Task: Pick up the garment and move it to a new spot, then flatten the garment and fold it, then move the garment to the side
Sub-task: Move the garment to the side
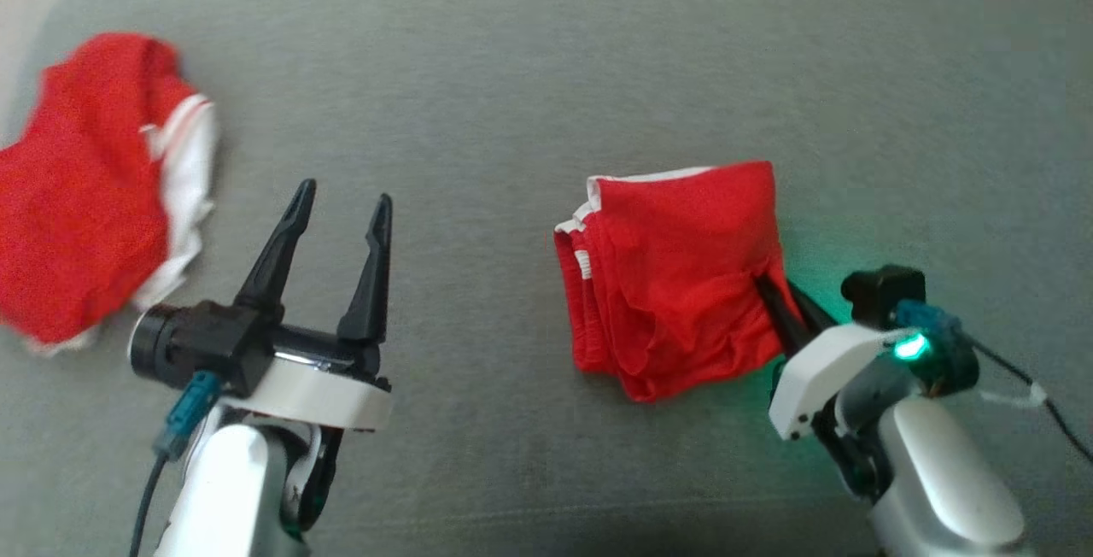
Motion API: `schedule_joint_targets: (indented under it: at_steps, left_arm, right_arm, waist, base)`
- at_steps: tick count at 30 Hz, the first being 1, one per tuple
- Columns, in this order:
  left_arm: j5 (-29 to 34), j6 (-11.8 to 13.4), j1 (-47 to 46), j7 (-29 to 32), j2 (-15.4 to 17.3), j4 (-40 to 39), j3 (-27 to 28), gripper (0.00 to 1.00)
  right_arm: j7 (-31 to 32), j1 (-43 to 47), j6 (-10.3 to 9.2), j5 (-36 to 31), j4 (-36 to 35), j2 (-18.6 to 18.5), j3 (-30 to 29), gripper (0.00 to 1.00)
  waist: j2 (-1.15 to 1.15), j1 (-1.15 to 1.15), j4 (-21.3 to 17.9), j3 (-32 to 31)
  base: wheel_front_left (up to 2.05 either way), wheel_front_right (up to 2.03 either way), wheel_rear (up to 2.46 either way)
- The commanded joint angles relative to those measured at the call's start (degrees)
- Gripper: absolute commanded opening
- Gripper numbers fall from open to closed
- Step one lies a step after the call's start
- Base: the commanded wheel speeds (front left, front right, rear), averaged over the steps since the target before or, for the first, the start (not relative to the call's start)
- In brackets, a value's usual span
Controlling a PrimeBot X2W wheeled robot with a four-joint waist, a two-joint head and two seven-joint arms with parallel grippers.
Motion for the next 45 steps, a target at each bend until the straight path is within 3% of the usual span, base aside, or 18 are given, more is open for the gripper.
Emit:
schedule_joint_targets:
  at_steps: [1,7,18,34,45]
  left_arm:
    - [0.62,-0.32,-2.11,-0.68,1.08,-2.58,1.53,1.0]
    - [1.29,-1.66,-4.83,-0.69,2.43,-4.83,-0.94,1.0]
    - [1.91,-2.75,-9.75,0.55,4.84,-8.98,-5.55,1.0]
    - [1.33,-2.94,-13.14,1.79,7.64,-13.65,-6.55,1.0]
    - [1.37,-2.89,-13.92,1.24,8.18,-13.34,-7.34,1.0]
  right_arm:
    - [-0.22,-3.3,-0.04,-0.42,-2.44,-0.8,1.66,0.0]
    - [-1.72,-7.88,-0.04,-0.21,-2.44,-2.57,2.07,0.0]
    - [-5.1,-16.24,-0.04,-1.33,-0.74,-6.58,-2.6,0.0]
    - [1.88,-16.29,-0.04,-5.4,-14.76,-13.78,-15.13,0.0]
    - [7.56,-13.67,-0.04,-7.69,-19.84,-13.04,-19.85,0.0]
  waist:
    - [0.0,0.0,-4.84,2.27]
    - [0.0,0.0,-12.63,7.49]
    - [0.0,0.0,-19.59,15.18]
    - [0.0,0.0,-19.5,20.38]
    - [0.0,0.0,-18.22,22.11]
  base:
    - [0.0,0.0,0.0]
    - [0.0,0.0,0.0]
    - [0.0,0.0,0.0]
    - [0.0,0.0,0.0]
    - [0.0,0.0,0.0]
